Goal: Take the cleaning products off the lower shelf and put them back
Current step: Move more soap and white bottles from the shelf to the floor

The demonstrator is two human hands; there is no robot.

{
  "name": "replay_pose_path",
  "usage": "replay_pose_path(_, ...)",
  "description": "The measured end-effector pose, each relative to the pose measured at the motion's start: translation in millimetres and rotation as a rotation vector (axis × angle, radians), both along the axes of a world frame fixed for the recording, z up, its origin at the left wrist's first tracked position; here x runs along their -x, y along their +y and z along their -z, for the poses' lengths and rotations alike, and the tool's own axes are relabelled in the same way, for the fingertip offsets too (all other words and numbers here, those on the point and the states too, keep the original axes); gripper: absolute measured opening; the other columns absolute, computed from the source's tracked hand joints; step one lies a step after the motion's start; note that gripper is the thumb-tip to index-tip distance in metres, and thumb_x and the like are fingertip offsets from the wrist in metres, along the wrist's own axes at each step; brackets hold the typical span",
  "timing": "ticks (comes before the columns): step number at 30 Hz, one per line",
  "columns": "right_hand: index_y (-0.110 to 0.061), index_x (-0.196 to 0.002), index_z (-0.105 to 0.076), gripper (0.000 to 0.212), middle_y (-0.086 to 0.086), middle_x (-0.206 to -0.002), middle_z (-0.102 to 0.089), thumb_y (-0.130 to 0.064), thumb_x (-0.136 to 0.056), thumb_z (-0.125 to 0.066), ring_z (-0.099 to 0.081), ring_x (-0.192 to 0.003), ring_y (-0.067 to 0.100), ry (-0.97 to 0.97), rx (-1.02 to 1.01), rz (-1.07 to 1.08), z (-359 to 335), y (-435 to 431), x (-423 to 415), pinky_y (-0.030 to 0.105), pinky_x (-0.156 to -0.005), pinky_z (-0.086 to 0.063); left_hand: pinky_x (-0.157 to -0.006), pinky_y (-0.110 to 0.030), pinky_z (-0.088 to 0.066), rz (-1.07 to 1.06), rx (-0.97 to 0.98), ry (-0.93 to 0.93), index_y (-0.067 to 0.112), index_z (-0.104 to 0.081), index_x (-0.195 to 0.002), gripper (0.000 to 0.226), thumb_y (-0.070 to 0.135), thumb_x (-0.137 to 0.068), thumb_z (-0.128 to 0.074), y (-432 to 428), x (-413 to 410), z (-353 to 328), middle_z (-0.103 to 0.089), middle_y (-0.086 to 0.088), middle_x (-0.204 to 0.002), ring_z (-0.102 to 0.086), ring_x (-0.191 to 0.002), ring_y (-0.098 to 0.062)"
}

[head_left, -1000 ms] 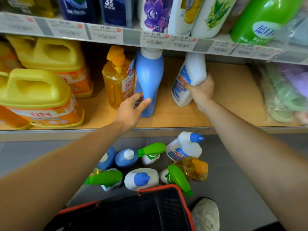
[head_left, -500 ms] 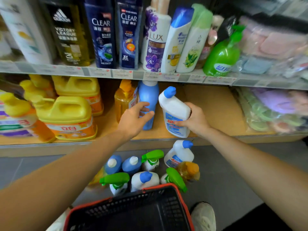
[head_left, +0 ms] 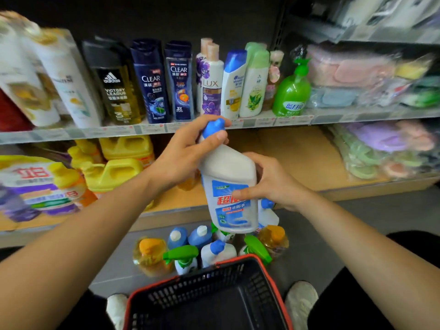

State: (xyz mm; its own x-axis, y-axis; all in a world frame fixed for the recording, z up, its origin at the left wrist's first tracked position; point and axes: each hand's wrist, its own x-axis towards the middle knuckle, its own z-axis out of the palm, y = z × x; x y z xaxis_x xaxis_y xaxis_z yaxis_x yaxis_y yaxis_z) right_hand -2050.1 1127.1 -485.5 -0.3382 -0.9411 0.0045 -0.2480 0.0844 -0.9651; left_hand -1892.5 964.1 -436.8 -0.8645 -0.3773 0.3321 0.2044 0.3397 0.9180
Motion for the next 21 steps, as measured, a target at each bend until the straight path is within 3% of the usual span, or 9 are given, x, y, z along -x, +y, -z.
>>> replay_pose_path(5,-0.006,-0.127,-0.061,0.072,0.015,-0.118,-0.071,0.006,-0.060,-0.084,-0.069,-0.109,0.027,-0.328,-0.041,-0.101,14,2,-14,0.046,-0.088,-0.057,-0.088,-0.034,-0.046,0.208,-0.249,-0.082,0.021,-0.067,-0.117,0.025,0.029,-0.100,-0.050,-2,-17,-4,-0.065,-0.001,-0.089,-0.055,-0.099,-0.028)
replay_pose_path(10,-0.009,-0.124,-0.064,0.067,0.019,-0.115,-0.071,0.005,-0.061,-0.084,-0.070,-0.104,0.029,-0.387,0.005,-0.081,11,-6,-8,0.042,-0.081,-0.059,-0.089,-0.031,-0.049,0.229,-0.335,-0.031,0.024,-0.067,-0.115,0.023,0.025,-0.101,-0.048,-10,-23,-4,-0.063,0.002,-0.085,-0.058,-0.100,-0.024)
replay_pose_path(15,-0.008,-0.123,-0.064,0.062,0.012,-0.108,-0.075,0.003,-0.065,-0.085,-0.073,-0.101,0.026,-0.293,0.022,0.018,15,-15,-15,0.038,-0.075,-0.060,-0.079,-0.023,-0.048,-0.069,-0.058,0.022,0.017,-0.057,-0.115,0.015,0.019,-0.100,-0.054,-6,-20,8,-0.060,0.003,-0.091,-0.058,-0.086,-0.009)
replay_pose_path(21,-0.014,-0.117,-0.066,0.064,0.003,-0.101,-0.077,-0.002,-0.061,-0.093,-0.075,-0.092,0.018,-0.102,0.074,0.136,17,-20,-29,0.034,-0.072,-0.062,-0.069,-0.041,-0.046,-0.350,0.388,-0.031,0.011,-0.048,-0.127,0.024,0.020,-0.105,-0.049,-8,-21,25,-0.055,0.005,-0.093,-0.052,-0.075,-0.019)
